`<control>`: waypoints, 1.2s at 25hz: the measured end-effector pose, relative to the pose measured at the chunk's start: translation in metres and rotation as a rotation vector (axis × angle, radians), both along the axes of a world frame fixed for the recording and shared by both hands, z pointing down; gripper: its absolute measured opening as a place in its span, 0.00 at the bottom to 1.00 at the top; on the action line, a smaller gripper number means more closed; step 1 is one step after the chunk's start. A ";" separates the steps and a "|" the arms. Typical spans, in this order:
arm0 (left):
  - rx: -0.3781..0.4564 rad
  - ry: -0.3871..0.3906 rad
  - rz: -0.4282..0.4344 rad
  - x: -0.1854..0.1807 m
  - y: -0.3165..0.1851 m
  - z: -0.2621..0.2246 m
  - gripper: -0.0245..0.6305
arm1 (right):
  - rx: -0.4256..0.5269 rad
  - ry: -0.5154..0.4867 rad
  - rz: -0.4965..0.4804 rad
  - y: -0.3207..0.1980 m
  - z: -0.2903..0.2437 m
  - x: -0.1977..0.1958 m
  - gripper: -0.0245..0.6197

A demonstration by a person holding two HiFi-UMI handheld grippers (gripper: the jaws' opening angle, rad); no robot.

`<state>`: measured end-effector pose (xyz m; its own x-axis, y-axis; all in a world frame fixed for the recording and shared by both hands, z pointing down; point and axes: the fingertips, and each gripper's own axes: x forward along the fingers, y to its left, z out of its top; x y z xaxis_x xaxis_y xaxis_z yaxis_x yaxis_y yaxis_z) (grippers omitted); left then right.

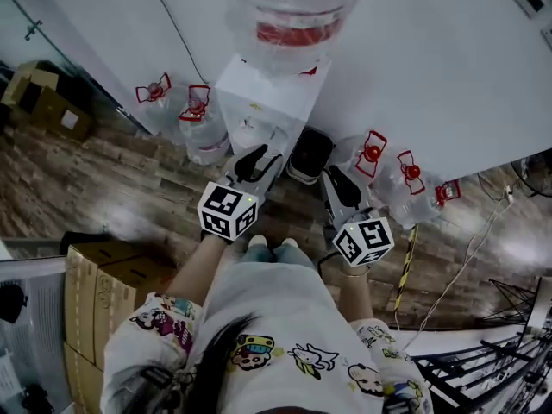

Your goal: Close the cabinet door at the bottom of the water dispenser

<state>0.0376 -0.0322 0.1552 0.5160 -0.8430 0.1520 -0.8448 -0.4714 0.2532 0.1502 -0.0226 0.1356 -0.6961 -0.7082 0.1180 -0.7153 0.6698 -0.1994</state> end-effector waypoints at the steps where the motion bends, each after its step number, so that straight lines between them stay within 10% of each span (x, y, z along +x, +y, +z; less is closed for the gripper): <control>1: 0.017 -0.001 0.004 -0.002 0.006 -0.012 0.25 | 0.015 -0.014 0.001 0.003 -0.010 -0.002 0.17; 14: 0.133 -0.021 -0.012 -0.021 0.068 -0.076 0.16 | 0.167 0.005 -0.090 0.038 -0.074 -0.020 0.06; 30: 0.105 -0.017 -0.037 -0.040 0.098 -0.058 0.04 | 0.089 -0.017 -0.047 0.052 -0.048 -0.016 0.05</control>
<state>-0.0021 0.0659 0.0977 0.4824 -0.8731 0.0704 -0.8659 -0.4632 0.1891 0.1343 0.0297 0.0871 -0.7301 -0.6820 0.0438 -0.6797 0.7181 -0.1492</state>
